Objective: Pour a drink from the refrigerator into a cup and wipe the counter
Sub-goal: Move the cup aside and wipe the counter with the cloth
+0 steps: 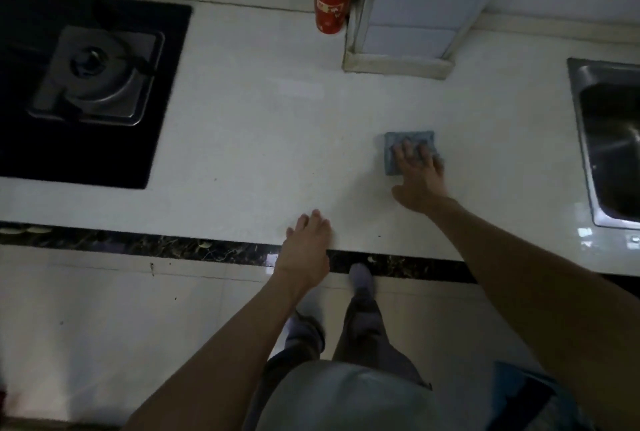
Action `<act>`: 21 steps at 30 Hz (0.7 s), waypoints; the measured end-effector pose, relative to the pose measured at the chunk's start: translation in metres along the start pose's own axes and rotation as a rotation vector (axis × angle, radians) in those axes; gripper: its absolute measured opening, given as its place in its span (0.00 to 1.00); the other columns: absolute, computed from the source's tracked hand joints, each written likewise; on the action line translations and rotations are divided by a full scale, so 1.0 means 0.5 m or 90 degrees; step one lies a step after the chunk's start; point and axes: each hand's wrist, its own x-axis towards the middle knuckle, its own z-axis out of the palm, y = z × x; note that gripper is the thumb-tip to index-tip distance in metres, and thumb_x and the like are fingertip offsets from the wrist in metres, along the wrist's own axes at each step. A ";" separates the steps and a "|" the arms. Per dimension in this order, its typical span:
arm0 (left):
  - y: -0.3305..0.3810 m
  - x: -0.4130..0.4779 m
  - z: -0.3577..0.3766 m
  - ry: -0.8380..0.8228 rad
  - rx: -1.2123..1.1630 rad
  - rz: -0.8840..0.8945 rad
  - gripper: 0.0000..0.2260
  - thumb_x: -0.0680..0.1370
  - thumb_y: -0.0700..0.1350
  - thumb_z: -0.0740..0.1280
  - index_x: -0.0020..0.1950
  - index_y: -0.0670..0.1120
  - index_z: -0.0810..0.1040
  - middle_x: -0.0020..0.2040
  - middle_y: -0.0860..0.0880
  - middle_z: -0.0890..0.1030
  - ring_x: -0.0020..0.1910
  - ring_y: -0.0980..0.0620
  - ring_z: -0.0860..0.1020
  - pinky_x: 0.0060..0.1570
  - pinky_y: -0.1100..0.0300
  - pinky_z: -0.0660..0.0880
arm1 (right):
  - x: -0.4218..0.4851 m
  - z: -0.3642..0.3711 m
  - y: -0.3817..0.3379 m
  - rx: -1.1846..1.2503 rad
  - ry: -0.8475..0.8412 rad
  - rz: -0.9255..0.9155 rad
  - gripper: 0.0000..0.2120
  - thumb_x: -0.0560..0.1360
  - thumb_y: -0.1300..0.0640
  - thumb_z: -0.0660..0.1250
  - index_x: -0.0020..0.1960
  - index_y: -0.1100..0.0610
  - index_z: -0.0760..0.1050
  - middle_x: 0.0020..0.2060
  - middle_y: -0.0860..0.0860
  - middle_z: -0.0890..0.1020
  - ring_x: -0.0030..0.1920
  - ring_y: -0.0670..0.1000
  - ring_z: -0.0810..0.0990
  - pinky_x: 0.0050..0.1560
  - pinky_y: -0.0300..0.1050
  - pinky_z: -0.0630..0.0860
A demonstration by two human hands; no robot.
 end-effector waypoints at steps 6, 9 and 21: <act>-0.002 -0.014 0.004 0.014 0.045 0.022 0.32 0.77 0.44 0.66 0.78 0.42 0.56 0.80 0.42 0.51 0.77 0.40 0.54 0.70 0.44 0.66 | -0.197 0.100 -0.085 0.075 0.022 0.042 0.40 0.74 0.52 0.61 0.79 0.50 0.42 0.79 0.49 0.42 0.78 0.56 0.36 0.74 0.56 0.35; -0.001 -0.018 0.005 0.007 0.070 0.022 0.34 0.76 0.46 0.66 0.78 0.42 0.54 0.80 0.42 0.50 0.78 0.39 0.53 0.72 0.44 0.63 | -0.251 0.140 -0.125 0.088 0.020 0.060 0.40 0.73 0.48 0.59 0.79 0.50 0.43 0.79 0.50 0.44 0.78 0.57 0.38 0.74 0.58 0.35; -0.009 -0.011 -0.018 0.019 0.107 0.061 0.28 0.77 0.42 0.66 0.75 0.40 0.60 0.76 0.40 0.59 0.71 0.42 0.63 0.62 0.49 0.74 | -0.197 0.125 -0.145 0.067 0.018 0.022 0.38 0.74 0.43 0.53 0.79 0.50 0.42 0.79 0.50 0.43 0.78 0.57 0.37 0.75 0.60 0.37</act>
